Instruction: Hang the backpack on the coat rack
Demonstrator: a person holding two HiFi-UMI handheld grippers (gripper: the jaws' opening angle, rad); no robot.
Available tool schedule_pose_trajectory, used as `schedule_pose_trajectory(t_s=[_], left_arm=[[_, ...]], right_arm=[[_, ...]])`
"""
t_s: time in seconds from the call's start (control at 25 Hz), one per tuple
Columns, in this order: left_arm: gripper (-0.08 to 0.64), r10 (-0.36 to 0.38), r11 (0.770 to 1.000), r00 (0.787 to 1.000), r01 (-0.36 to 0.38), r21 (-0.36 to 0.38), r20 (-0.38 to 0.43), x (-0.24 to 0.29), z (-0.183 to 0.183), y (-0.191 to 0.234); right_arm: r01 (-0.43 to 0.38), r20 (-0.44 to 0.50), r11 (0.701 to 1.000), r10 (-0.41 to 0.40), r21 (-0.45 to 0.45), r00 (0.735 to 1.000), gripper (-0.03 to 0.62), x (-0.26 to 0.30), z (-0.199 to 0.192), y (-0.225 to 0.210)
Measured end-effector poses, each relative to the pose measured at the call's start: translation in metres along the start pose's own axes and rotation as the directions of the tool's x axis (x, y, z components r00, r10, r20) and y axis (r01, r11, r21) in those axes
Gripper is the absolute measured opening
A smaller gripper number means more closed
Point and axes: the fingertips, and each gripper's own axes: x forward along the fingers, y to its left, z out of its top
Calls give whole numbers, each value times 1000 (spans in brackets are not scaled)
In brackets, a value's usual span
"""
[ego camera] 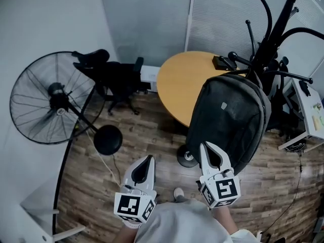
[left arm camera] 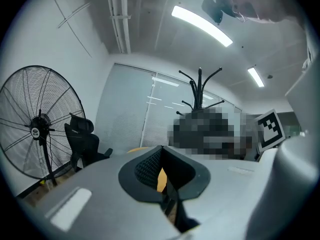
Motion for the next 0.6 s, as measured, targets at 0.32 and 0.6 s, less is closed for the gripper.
schedule_pose_trajectory(t_s=[0.32,0.6], left_arm=[[17,-17,1000,1000,17,-3,-1,2,-4,0],[17,-31,999,999,31,-14,-7,4,-5,-1]], right_arm=[[18,-5,1000,-18,3,1000,0,-3,-2,-2],[28,-12,1000,-28,4,1000,0,-6,-4,-3]])
